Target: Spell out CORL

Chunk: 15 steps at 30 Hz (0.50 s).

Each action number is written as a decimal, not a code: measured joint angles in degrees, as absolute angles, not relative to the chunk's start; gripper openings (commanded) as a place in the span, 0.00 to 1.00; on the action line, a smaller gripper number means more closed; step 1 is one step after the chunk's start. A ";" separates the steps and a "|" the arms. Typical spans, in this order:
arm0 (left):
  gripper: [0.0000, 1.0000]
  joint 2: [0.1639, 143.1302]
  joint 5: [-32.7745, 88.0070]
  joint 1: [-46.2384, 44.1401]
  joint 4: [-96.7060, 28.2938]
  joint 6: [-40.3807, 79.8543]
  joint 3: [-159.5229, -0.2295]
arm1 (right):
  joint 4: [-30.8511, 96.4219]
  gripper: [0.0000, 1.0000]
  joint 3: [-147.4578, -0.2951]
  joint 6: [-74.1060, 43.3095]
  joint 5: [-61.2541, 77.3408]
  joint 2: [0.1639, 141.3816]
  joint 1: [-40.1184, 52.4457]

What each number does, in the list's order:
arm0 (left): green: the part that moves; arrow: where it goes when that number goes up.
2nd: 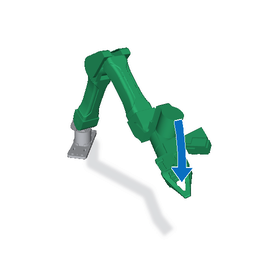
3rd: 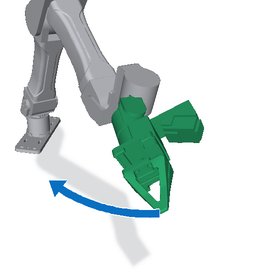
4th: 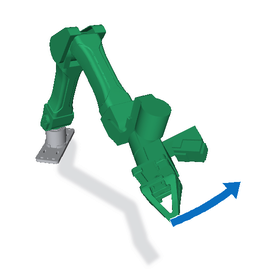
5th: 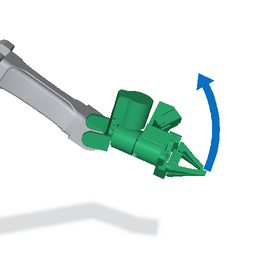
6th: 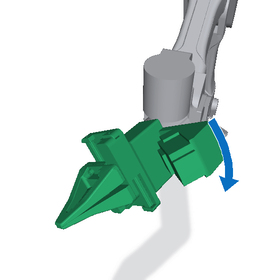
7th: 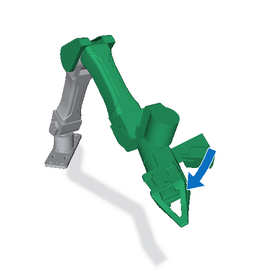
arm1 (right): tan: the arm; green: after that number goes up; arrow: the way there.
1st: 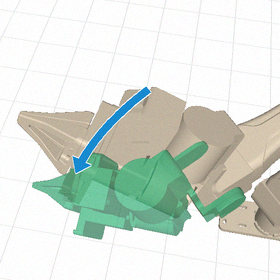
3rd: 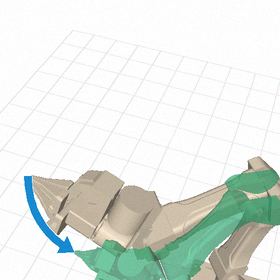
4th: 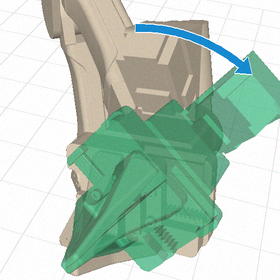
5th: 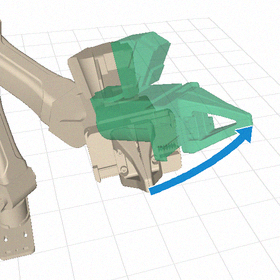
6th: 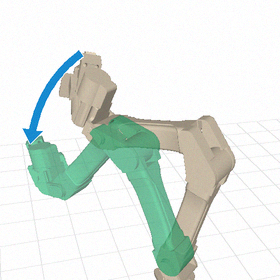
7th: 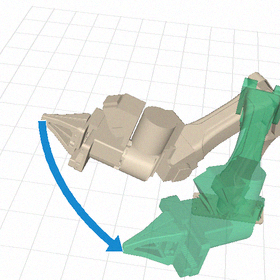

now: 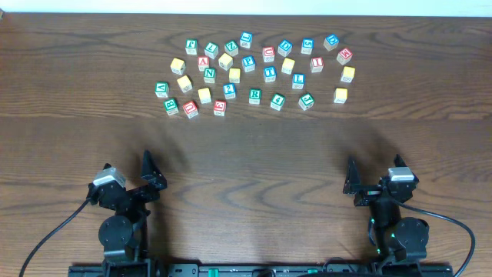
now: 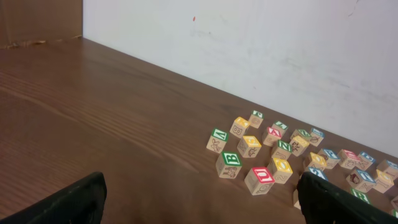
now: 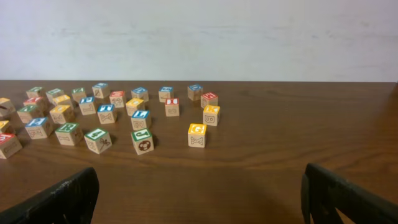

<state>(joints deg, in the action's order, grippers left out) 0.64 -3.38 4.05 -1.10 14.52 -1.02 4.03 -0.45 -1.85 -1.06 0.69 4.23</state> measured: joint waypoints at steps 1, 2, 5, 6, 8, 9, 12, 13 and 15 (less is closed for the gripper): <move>0.96 0.64 -3.38 4.05 -1.10 14.52 -1.02 | 4.03 0.99 -0.45 -1.83 -1.06 0.69 4.23; 0.96 0.64 -3.38 4.05 -1.10 14.52 -1.02 | 4.01 0.99 -0.45 -1.85 -1.06 0.69 4.23; 0.96 0.64 -3.38 4.05 -1.10 14.50 -1.02 | 3.33 0.99 -0.45 -1.85 -1.06 0.71 4.23; 0.96 0.64 -3.38 4.05 -1.10 14.52 -1.02 | 2.98 0.99 -0.45 -1.83 -1.06 0.73 4.23; 0.96 0.64 -3.38 4.05 -1.41 14.44 -1.26 | 2.35 0.99 -0.45 -1.85 -1.04 0.73 4.23; 0.96 0.64 -3.40 4.05 -1.76 14.09 -1.52 | 2.31 0.99 -0.45 -1.85 -1.02 0.73 4.23; 0.96 0.64 -3.40 4.05 -2.39 13.37 -1.85 | 2.17 0.99 -0.45 -1.85 -0.75 0.73 4.23; 0.96 0.64 -3.42 4.05 -2.52 13.26 -1.91 | 1.87 0.99 -0.45 -1.85 -0.38 0.73 4.23; 0.96 1.23 -3.60 4.05 -2.79 13.19 -2.09 | 1.04 0.99 -0.45 -1.85 0.91 0.73 4.23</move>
<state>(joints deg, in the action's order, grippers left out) 1.23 -3.60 4.05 -2.79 13.19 -2.09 1.04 -0.45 -1.85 0.91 0.73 4.23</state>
